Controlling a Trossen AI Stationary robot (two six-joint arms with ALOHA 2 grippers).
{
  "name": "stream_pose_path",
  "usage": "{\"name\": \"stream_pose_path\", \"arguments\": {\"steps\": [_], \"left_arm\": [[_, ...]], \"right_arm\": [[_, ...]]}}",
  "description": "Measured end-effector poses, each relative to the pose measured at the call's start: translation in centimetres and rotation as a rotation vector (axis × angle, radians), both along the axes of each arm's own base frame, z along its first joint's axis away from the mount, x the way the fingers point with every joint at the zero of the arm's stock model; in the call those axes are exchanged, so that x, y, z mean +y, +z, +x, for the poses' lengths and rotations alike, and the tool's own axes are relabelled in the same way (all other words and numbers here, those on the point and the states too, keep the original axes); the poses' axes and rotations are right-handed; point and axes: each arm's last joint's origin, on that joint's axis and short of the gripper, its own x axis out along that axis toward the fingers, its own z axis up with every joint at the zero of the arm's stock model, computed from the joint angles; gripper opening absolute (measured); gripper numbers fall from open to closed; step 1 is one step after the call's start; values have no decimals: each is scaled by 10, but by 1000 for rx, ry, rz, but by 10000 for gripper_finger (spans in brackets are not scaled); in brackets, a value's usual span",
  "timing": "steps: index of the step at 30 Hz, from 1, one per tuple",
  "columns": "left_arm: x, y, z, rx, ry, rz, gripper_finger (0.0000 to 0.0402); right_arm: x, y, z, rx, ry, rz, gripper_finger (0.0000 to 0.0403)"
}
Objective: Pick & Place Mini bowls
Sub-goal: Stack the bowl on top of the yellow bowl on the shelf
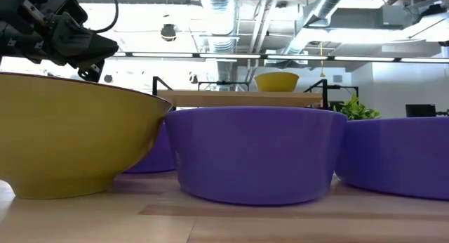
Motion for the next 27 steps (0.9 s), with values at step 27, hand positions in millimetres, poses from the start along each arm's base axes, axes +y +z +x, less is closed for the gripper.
{"name": "stream_pose_path", "arguments": {"steps": [27], "left_arm": [[0, 0, 0, 0, 0, 3, 39]], "right_arm": [[-99, -75, 48, 339, 41, -77, 159]]}}
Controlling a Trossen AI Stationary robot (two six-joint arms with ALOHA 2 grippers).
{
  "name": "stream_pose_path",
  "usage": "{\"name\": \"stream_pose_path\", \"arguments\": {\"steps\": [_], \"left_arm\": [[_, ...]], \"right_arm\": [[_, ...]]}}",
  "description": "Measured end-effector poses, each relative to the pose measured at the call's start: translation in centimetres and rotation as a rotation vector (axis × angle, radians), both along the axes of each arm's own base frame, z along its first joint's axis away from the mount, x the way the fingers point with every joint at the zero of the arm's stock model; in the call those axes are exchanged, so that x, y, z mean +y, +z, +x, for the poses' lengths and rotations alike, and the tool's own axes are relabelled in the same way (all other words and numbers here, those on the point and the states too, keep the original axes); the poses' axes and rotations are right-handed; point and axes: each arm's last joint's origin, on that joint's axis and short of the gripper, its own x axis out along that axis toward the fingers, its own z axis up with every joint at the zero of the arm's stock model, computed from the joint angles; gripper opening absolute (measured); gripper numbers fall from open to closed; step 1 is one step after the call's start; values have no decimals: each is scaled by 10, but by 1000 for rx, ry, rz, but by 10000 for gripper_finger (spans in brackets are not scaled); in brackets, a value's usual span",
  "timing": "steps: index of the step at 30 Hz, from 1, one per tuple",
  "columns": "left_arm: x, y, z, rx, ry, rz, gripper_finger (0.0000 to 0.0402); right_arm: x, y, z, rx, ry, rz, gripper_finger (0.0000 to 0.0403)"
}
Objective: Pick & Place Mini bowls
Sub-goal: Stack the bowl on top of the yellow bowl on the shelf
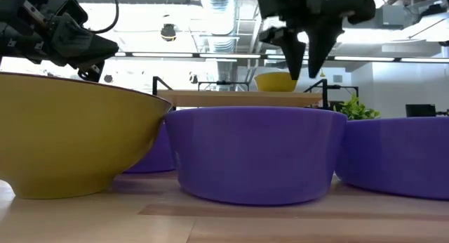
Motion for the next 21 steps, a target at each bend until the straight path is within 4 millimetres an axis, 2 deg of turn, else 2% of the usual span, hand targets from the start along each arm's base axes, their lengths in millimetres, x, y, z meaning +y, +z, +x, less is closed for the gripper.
{"name": "stream_pose_path", "arguments": {"steps": [6, 15, 21], "left_arm": [[0, 0, 0, 0, 0, 0, 39], [0, 0, 0, 0, 0, 0, 39], [0, 0, 0, -1, 0, 0, 39]], "right_arm": [[-2, -17, 0, 5, -6, 21, 143], [-6, -27, 9, -94, 40, 22, 133], [-14, -46, 3, -49, 38, 13, 133]]}}
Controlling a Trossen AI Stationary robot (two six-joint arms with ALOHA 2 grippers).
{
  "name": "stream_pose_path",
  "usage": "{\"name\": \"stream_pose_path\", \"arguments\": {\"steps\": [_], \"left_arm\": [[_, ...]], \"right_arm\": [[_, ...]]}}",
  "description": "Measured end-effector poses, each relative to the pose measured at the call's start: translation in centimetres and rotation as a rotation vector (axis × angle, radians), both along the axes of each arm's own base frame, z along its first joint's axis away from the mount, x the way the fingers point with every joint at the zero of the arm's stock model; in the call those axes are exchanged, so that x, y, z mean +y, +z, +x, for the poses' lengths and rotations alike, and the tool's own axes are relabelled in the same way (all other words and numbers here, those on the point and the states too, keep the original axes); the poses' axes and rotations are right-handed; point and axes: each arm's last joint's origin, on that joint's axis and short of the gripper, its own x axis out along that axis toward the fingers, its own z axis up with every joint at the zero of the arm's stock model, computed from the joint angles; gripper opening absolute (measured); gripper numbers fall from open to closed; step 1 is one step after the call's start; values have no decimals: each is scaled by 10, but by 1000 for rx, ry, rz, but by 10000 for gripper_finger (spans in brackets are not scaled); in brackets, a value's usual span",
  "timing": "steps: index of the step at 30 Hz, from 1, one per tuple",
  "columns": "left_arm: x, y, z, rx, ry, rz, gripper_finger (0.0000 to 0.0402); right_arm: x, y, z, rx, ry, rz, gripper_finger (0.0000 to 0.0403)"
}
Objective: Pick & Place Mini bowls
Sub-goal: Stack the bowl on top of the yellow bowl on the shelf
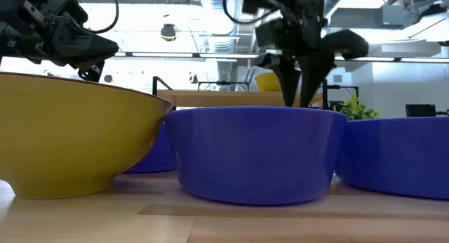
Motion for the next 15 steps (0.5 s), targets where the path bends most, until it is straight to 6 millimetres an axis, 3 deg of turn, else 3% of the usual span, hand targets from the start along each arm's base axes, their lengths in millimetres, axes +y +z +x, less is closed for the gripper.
{"name": "stream_pose_path", "arguments": {"steps": [15], "left_arm": [[0, 0, 0, 0, 0, 0, 39]], "right_arm": [[-7, -23, -3, -14, -8, -1, 123]]}}
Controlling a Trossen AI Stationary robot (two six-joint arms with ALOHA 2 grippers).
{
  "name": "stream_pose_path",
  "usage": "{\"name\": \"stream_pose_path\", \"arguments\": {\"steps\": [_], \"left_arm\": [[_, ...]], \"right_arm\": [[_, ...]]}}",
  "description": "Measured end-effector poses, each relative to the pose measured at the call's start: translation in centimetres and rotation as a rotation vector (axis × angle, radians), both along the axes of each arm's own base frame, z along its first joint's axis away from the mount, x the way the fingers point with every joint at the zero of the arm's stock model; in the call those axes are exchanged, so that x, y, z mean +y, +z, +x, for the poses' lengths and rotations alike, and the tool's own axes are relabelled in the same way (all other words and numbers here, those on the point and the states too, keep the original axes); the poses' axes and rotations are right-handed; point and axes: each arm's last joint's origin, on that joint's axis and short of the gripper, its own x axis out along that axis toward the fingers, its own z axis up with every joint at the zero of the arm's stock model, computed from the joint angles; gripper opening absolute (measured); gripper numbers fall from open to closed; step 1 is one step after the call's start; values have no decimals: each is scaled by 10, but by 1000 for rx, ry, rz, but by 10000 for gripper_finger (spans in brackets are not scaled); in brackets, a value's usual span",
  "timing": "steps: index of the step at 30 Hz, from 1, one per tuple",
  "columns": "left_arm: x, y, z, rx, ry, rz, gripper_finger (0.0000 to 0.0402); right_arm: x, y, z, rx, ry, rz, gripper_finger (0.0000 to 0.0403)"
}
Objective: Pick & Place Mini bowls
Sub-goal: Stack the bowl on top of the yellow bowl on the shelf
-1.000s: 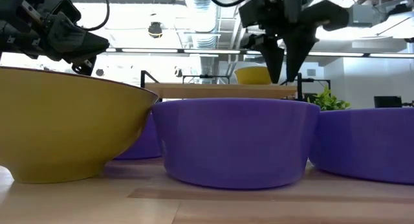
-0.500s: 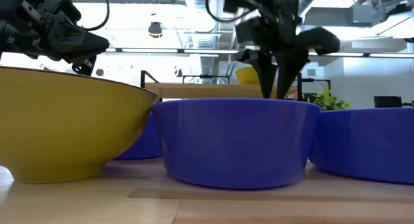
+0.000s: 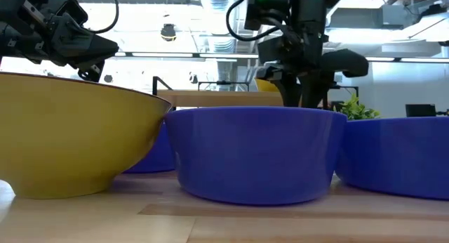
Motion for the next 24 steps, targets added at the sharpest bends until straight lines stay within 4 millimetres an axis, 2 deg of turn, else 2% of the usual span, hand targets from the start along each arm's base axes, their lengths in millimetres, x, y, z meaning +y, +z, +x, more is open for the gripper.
{"name": "stream_pose_path", "arguments": {"steps": [6, 15, 24], "left_arm": [[0, 0, 0, 0, 0, 0, 39], [0, 0, 0, -4, 8, 70, 39], [0, -1, 0, 1, 9, 79, 39]], "right_arm": [[0, -9, -4, 17, 38, -5, 123], [-6, -9, -2, -6, 23, -5, 122], [-9, -30, 5, 38, 11, -6, 122]]}}
